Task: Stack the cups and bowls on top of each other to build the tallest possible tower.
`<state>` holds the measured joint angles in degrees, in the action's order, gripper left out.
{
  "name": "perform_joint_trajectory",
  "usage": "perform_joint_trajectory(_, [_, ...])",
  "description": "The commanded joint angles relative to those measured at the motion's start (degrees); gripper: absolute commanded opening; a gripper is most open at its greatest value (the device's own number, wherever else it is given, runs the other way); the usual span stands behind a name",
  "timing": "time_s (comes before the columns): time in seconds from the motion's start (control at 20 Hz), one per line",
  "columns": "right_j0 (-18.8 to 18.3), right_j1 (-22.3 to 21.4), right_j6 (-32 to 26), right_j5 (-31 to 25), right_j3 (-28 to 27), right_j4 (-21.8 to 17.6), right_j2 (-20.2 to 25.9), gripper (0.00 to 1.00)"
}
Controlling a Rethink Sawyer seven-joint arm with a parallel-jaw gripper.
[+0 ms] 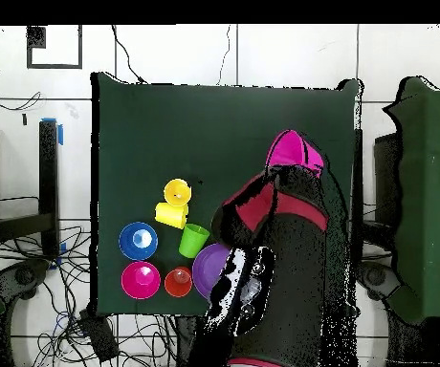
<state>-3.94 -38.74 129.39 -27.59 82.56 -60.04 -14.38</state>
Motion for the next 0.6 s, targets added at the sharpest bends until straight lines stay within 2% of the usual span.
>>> perform_joint_trajectory(0.05, [6.1, 7.0, 20.5, 1.0, -5.8, -6.1, -5.9, 0.00])
perform_joint_trajectory(0.2, [8.6, 9.4, 25.2, -0.7, -7.3, -9.3, -9.5, 0.00])
perform_joint_trajectory(0.6, [12.1, 14.0, 31.7, -5.7, -10.8, -9.8, -16.4, 0.00])
